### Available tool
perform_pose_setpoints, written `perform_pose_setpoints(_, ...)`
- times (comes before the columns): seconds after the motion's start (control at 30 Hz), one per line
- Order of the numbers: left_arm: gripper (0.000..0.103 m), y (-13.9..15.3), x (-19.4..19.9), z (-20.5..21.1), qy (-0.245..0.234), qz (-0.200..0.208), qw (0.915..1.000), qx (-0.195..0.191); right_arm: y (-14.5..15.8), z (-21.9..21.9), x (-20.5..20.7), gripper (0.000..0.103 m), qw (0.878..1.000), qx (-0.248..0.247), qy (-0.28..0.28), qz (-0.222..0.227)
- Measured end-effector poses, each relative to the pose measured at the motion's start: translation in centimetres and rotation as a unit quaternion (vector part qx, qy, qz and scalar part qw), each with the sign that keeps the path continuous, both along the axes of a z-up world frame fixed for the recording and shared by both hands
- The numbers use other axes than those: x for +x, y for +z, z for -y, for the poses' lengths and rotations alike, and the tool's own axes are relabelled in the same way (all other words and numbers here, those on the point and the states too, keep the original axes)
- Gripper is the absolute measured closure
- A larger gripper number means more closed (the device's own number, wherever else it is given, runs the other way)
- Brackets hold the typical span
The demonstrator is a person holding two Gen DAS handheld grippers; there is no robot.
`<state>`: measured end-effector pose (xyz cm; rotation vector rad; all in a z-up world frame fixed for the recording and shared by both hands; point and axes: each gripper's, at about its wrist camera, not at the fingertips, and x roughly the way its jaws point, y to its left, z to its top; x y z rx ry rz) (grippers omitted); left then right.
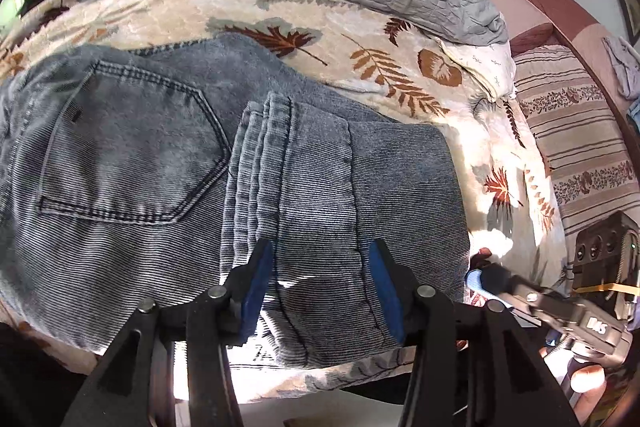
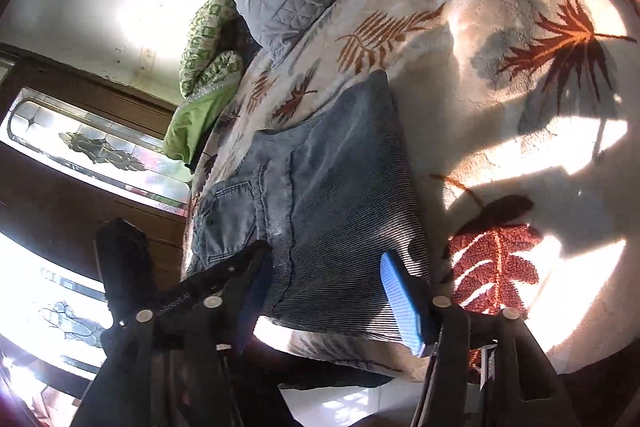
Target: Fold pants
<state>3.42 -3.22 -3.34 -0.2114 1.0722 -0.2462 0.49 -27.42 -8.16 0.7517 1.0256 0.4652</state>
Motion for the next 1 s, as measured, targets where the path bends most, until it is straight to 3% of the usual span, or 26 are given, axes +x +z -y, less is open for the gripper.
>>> perform_pose_setpoints(0.03,0.044,0.1,-0.3,0.2,0.002,0.009,0.9997,0.022,-1.0,-0.2,0.2,0.036,1.000,-0.020,0.001,-0.024)
perform_pose_setpoints(0.13,0.044,-0.6,-0.2,0.2,0.002,0.003,0.9988,0.050,-0.6,0.3,0.5,0.036,1.000,-0.002,-0.004,-0.024)
perform_pose_setpoints(0.2,0.044,-1.5,0.1,0.0,0.008,-0.013,0.9985,0.052,0.7,0.7,1.0,0.036,1.000,0.010,-0.007,-0.004)
perform_pose_setpoints(0.37,0.043,-2.0,-0.1,0.0,0.007,-0.008,0.9980,0.063,3.0,0.0,4.1,0.036,1.000,0.010,0.008,0.020)
perform_pose_setpoints(0.47,0.042,-2.2,-0.1,0.0,0.006,-0.008,0.9979,0.063,2.0,-0.8,6.6,0.036,1.000,-0.006,0.012,0.011)
perform_pose_setpoints(0.53,0.042,-2.2,0.0,0.1,0.005,-0.007,0.9977,0.067,-0.5,-1.4,8.2,0.036,0.999,-0.027,0.017,-0.037)
perform_pose_setpoints(0.8,0.040,-2.2,-0.1,0.0,0.004,0.002,0.9981,0.062,2.0,-1.3,5.0,0.035,1.000,-0.026,0.006,0.015)
perform_pose_setpoints(0.87,0.039,-2.2,-0.2,0.1,0.004,0.002,0.9981,0.061,0.1,-1.7,5.1,0.033,0.998,-0.053,0.015,-0.011)
perform_pose_setpoints(0.9,0.039,-2.1,-0.2,0.1,0.002,0.000,0.9981,0.062,-0.5,-1.6,5.1,0.033,0.999,-0.044,0.011,-0.010)
perform_pose_setpoints(1.0,0.039,-1.0,-0.8,-0.8,0.011,0.003,0.9993,0.036,0.8,-1.4,4.8,0.033,0.999,-0.038,-0.003,-0.008)
